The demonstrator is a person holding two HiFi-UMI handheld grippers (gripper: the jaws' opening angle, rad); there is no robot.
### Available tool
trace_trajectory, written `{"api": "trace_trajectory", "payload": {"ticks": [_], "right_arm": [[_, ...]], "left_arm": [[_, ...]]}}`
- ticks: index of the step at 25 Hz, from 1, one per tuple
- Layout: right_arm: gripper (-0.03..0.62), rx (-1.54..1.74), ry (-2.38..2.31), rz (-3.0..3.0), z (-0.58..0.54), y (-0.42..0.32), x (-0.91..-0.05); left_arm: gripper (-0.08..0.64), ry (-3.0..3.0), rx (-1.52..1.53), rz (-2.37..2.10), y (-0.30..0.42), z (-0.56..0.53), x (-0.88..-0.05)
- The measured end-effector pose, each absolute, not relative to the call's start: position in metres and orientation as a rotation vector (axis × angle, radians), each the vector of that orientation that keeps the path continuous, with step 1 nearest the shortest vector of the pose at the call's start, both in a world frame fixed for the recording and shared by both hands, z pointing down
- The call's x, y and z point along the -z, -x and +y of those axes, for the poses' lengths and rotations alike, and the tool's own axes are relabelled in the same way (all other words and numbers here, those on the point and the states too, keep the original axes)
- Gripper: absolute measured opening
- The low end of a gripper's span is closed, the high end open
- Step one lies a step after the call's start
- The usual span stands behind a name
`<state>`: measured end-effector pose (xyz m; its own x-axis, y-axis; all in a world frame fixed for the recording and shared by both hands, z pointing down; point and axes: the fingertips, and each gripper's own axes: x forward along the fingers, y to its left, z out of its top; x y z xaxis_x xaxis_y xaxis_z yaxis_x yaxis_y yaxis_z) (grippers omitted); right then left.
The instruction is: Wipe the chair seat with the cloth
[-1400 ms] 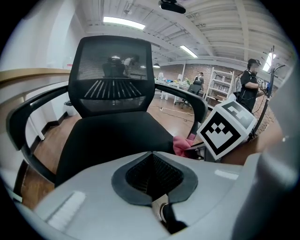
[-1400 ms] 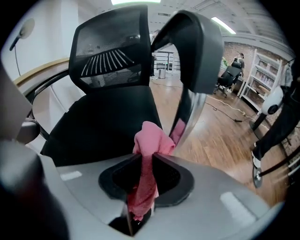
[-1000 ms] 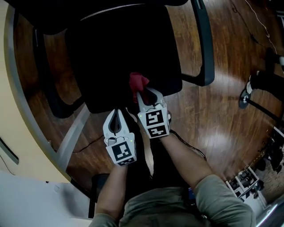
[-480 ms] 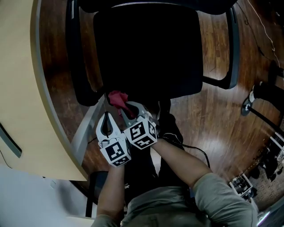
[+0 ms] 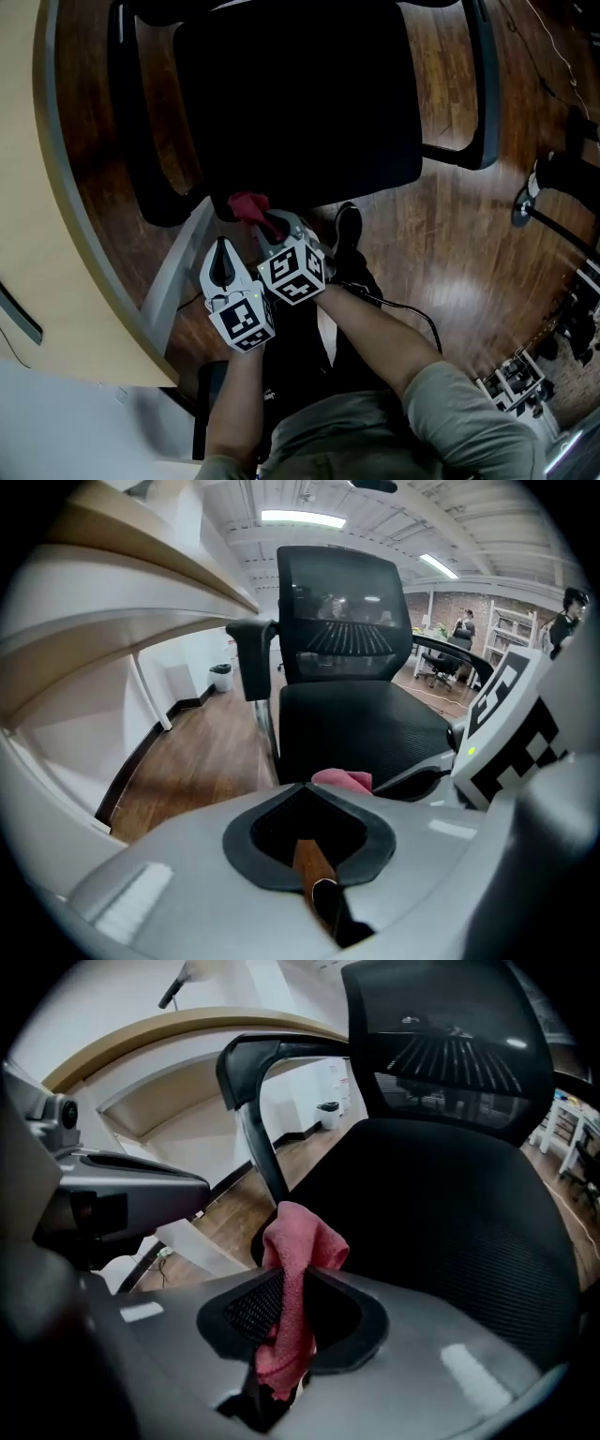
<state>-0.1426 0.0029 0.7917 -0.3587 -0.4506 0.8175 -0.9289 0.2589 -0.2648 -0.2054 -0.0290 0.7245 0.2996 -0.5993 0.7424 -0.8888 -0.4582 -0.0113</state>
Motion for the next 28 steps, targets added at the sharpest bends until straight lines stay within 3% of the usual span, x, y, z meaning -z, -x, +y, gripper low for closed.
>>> {"api": "trace_trajectory", "payload": {"ticks": [20, 28], "right_arm": [[0.066, -1.138, -1.827, -1.422, 0.108, -0.173, -0.786], [0.066, -1.218, -1.942, -1.348, 0.151, -0.227, -0.797]], "left_arm": [[0.005, -2.455, -0.977, -0.955, -0.026, 0.04, -0.703], [0.005, -2.504, -1.013, -0.859, -0.081, 0.075, -0.716]]}}
